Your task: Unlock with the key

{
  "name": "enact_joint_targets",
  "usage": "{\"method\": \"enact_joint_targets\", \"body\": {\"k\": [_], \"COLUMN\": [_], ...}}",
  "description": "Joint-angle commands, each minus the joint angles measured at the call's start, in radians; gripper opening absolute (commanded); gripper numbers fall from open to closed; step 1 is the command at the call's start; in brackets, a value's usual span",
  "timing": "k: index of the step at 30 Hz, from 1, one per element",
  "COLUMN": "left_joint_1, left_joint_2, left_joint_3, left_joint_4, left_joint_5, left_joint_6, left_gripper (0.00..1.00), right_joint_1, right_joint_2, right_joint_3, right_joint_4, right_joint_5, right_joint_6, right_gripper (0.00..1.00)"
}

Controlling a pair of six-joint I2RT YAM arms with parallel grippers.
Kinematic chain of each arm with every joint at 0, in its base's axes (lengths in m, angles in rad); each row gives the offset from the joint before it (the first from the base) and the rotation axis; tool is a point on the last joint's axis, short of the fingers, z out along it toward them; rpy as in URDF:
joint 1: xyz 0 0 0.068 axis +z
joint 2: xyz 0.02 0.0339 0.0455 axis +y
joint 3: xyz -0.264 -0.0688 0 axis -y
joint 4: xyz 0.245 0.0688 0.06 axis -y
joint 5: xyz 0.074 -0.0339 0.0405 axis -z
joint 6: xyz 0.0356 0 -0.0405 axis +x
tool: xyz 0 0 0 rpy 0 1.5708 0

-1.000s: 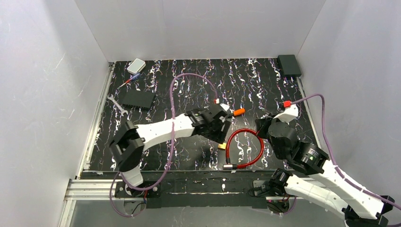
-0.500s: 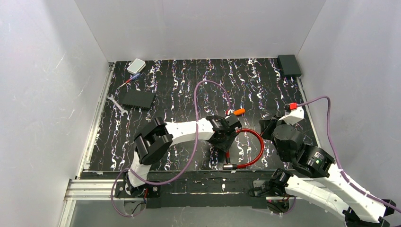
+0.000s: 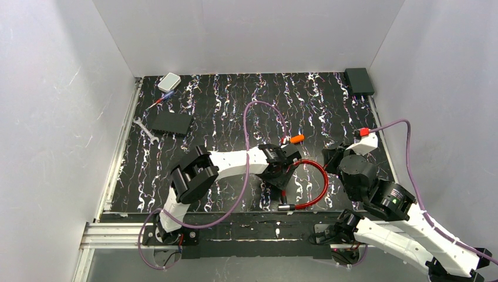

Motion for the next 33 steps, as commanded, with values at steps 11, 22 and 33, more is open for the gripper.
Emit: {"method": "enact_joint_targets", "body": {"k": [11,22,33], "left_joint_1": [0.001,0.001,0.002], "left_joint_2": [0.031,0.034,0.066], "left_joint_3": [0.061,0.059,0.084], "left_joint_4": [-0.027,-0.037,-0.066], "left_joint_5": [-0.053,-0.108,-0.117], "left_joint_6": [-0.112,-0.162,-0.203], "left_gripper": [0.74,0.7,0.57], "right_joint_1": [-0.001,-0.001,-0.001], "right_joint_2": [-0.011,-0.01,0.001], "right_joint_3": [0.009,0.002,0.001], "right_joint_4": [0.021,0.023,0.04], "right_joint_5": [0.003,0.001,-0.007], "right_joint_6": [-0.002,0.0,-0.011], "right_gripper": [0.01,0.01,0.01]}}
